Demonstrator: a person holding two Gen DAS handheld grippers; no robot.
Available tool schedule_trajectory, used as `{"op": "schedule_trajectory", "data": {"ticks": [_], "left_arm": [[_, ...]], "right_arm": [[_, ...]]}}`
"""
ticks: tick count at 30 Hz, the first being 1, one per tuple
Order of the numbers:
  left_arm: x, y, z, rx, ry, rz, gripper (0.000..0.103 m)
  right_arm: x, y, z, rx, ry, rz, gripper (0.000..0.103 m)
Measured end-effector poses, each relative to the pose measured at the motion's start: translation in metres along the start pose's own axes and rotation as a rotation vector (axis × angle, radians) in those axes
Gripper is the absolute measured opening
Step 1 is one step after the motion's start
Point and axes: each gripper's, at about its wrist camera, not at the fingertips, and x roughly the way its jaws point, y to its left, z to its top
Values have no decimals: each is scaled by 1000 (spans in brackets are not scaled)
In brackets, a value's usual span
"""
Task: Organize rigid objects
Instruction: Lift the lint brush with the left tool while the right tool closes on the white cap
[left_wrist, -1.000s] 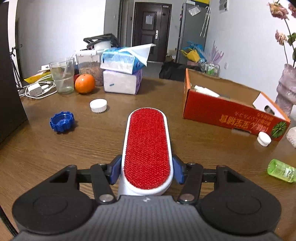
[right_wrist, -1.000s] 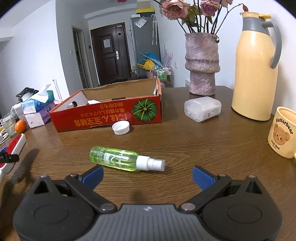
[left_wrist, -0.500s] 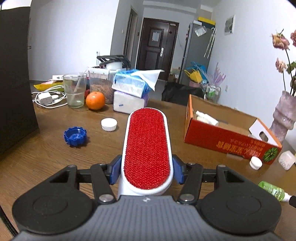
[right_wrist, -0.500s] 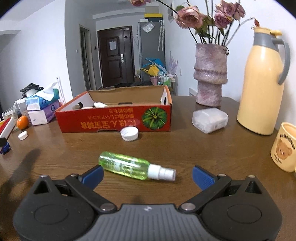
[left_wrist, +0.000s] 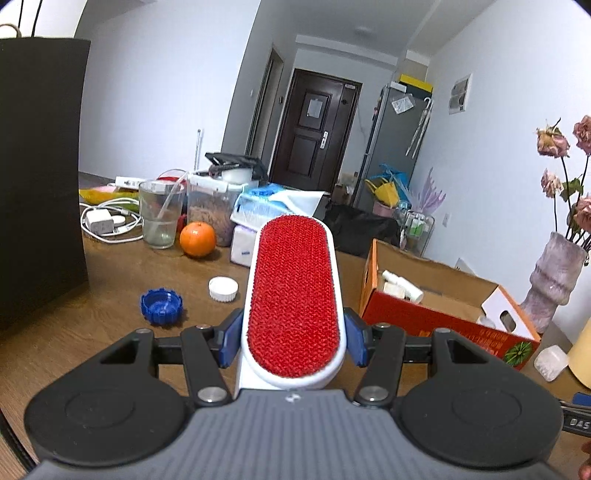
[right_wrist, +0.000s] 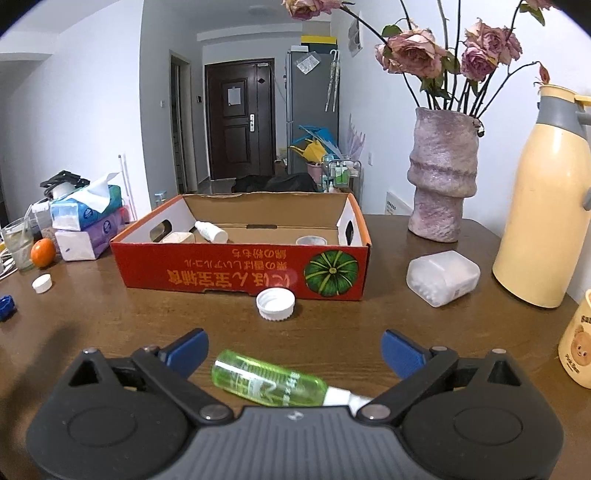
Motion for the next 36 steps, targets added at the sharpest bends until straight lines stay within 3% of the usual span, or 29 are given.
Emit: {"op": "schedule_trajectory", "data": {"ticks": [11, 16, 29, 32, 34, 36], "left_arm": [[16, -36, 16, 87, 28, 4, 56], [35, -52, 19, 95, 54, 1, 56], [71, -52, 13, 115, 121, 40, 56], [75, -52, 12, 119, 127, 43, 56], [76, -53, 11, 123, 129, 44, 56], [76, -52, 11, 124, 130, 44, 56]], "right_arm": [[38, 9, 20, 12, 32, -5, 96], [63, 15, 26, -2, 76, -19, 90], [133, 18, 44, 60, 248, -60, 57], [141, 18, 45, 71, 260, -39, 51], [145, 21, 45, 65, 262, -33, 40], [145, 22, 43, 60, 260, -32, 39]]}}
